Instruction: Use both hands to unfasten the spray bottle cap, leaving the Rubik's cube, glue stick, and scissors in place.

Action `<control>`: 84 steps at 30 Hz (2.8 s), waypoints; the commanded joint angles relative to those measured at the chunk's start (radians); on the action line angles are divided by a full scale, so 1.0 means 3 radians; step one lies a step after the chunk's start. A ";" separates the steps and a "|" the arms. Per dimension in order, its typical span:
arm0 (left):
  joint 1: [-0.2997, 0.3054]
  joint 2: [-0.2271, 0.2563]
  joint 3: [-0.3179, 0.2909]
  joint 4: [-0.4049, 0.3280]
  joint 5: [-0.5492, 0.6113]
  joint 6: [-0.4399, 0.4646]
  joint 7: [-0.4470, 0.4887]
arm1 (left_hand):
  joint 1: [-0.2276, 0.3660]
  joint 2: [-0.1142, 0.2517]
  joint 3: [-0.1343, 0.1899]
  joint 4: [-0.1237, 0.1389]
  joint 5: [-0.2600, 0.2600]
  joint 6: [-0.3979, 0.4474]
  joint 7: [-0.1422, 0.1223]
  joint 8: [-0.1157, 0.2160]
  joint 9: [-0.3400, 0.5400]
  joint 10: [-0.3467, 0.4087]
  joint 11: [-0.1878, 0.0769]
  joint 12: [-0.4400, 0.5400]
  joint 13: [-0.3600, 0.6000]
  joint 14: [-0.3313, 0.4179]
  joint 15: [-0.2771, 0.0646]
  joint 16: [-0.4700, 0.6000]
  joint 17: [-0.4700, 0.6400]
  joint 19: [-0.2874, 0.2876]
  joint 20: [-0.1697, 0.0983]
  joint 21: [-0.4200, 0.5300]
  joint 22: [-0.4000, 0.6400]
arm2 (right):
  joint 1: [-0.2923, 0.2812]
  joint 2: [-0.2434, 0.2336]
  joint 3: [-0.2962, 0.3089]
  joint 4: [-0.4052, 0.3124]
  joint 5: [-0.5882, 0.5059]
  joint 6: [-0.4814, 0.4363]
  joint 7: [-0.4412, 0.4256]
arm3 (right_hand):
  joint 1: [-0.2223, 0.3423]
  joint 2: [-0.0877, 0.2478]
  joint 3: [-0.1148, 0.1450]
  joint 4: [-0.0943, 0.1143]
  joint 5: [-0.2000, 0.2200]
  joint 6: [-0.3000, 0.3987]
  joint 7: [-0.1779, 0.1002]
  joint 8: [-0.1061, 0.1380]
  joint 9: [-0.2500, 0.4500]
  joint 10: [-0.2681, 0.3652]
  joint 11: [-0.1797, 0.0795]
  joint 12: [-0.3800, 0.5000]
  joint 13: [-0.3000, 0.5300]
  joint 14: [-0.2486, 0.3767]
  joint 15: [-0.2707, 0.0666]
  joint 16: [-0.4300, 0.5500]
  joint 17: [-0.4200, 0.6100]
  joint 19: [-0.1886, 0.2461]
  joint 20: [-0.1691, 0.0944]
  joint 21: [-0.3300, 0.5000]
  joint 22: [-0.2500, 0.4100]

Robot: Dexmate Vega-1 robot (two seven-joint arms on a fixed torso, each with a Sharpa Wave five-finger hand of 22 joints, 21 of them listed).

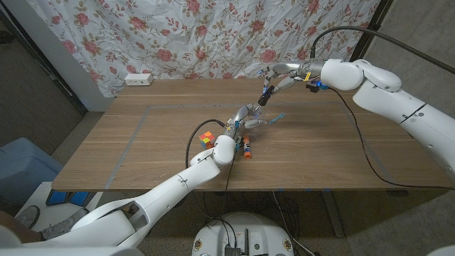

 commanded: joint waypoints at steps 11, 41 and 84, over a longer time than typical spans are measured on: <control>0.0071 0.0030 -0.0007 -0.0118 0.0023 0.0077 0.0038 | -0.0247 0.0296 0.0079 0.0050 -0.0011 0.0050 0.0028 0.0031 0.0000 0.0075 -0.0035 -0.0010 0.0016 0.0018 -0.0382 0.0011 0.0007 0.0028 -0.0145 -0.0004 0.0006 | -0.0022 -0.0007 -0.0013 -0.0039 0.0093 0.0013 0.0028 | 0.0160 -0.0005 0.0060 -0.0014 0.0042 0.0417 -0.0034 0.0067 0.0058 0.0064 -0.0013 0.0015 0.0002 -0.0027 -0.0020 0.0024 0.0015 -0.0047 -0.0043 -0.0007 0.0010; 0.0087 0.0040 -0.0005 -0.0133 0.0013 0.0085 0.0006 | -0.0245 0.0297 0.0087 0.0045 -0.0012 0.0061 0.0032 0.0031 -0.0001 0.0097 -0.0036 -0.0020 0.0026 0.0024 -0.0385 0.0009 0.0007 0.0033 -0.0147 -0.0002 0.0006 | -0.0065 0.0008 0.0086 0.0038 0.0455 0.0089 -0.0067 | 0.0280 -0.0114 0.0027 0.0039 0.0048 -0.0152 -0.0036 -0.0287 -0.0124 -0.0177 0.0055 -0.0080 0.0006 -0.0198 0.0095 -0.0008 0.0054 -0.0180 0.0059 0.0000 0.0009; 0.0072 -0.0025 -0.0019 -0.0018 0.0073 0.0026 0.0209 | -0.0245 0.0286 0.0087 0.0041 -0.0014 0.0069 0.0025 0.0028 -0.0001 0.0102 -0.0042 -0.0043 0.0041 0.0025 -0.0384 0.0007 0.0010 0.0034 -0.0149 -0.0003 0.0007 | -0.0416 -0.0309 0.0383 -0.0867 0.0661 -0.1378 -0.0373 | -0.1320 -0.0311 -0.0533 0.0513 -0.0087 -0.0643 -0.0002 -0.0907 -0.0363 -0.0172 0.0427 -0.0042 0.0015 -0.0054 0.0437 0.0027 0.0038 -0.0133 0.0353 0.0015 0.0022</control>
